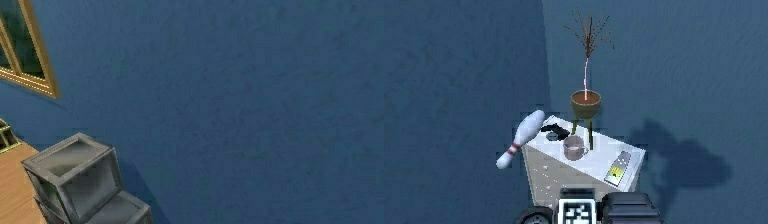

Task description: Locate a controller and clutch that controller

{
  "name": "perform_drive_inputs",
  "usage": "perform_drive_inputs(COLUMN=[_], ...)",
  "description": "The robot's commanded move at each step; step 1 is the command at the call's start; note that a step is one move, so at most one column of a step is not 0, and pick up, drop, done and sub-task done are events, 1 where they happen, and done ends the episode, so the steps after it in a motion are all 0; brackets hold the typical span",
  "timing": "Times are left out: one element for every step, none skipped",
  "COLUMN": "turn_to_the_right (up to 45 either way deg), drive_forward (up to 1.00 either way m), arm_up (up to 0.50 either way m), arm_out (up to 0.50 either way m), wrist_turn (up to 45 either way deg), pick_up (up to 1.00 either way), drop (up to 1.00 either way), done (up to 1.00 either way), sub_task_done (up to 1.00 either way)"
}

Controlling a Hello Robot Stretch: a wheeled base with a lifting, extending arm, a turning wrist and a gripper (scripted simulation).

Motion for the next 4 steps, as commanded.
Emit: perform_drive_inputs(turn_to_the_right=[0.0,0.0,0.0,0.0], drive_forward=[0.00,0.00,0.00,0.00], arm_up=[0.00,0.00,0.00,0.00], arm_out=[0.48,0.00,0.00,0.00], wrist_turn=[0.0,45.0,45.0,45.0], pick_up=[0.00,0.00,0.00,0.00], drop=[0.00,0.00,0.00,0.00], done=[0.00,0.00,0.00,0.00], sub_task_done=[0.00,0.00,0.00,0.00])
